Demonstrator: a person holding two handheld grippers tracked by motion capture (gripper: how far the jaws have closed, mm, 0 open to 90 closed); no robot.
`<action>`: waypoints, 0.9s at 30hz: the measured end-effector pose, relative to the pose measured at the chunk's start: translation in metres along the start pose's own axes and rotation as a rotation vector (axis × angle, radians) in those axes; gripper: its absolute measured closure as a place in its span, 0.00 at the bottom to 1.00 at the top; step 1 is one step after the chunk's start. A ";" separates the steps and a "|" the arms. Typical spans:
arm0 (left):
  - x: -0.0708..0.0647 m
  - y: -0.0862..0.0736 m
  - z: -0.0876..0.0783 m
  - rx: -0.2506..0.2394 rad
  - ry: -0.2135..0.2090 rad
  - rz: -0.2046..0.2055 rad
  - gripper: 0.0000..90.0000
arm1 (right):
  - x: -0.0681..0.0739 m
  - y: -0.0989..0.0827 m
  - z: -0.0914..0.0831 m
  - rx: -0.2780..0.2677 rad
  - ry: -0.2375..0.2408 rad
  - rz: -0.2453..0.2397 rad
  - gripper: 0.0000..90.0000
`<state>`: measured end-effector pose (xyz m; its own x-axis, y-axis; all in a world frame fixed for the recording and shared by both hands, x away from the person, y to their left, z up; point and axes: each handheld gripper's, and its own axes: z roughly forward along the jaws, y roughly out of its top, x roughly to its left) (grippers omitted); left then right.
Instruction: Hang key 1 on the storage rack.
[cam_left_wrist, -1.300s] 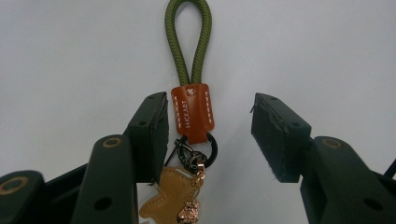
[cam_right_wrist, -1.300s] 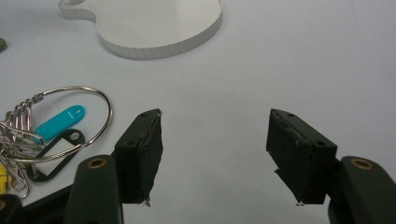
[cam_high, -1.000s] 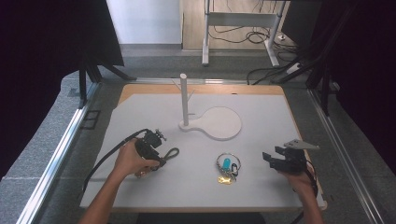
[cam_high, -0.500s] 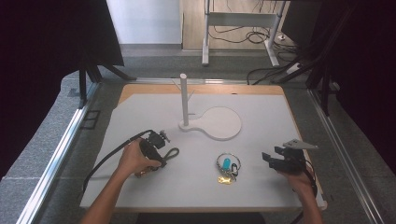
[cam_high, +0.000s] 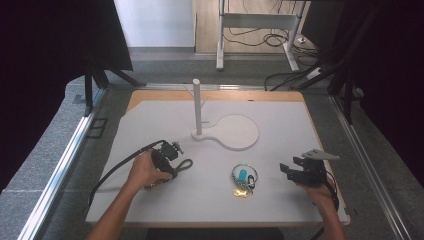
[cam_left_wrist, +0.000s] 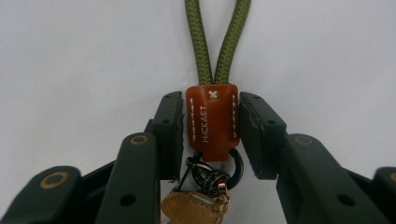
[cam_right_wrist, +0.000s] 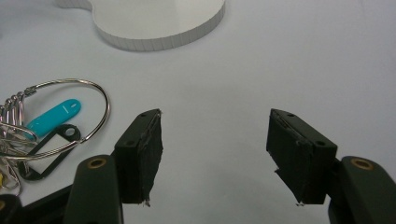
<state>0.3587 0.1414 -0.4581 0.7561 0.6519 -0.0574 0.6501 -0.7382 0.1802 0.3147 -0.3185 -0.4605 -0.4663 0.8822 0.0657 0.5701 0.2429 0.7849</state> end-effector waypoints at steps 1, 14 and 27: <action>0.000 0.000 0.000 -0.002 0.004 0.003 0.70 | 0.000 0.000 0.000 0.000 -0.001 -0.001 0.40; -0.001 -0.005 -0.010 -0.065 -0.038 0.022 0.74 | -0.002 -0.001 0.000 0.003 -0.005 0.005 0.40; 0.007 -0.018 -0.047 -0.215 -0.106 0.001 0.74 | -0.003 -0.001 0.000 0.003 -0.015 0.011 0.40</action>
<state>0.3489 0.1678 -0.4158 0.7679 0.6209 -0.1576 0.6268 -0.6774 0.3850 0.3154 -0.3212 -0.4620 -0.4492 0.8910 0.0651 0.5775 0.2340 0.7822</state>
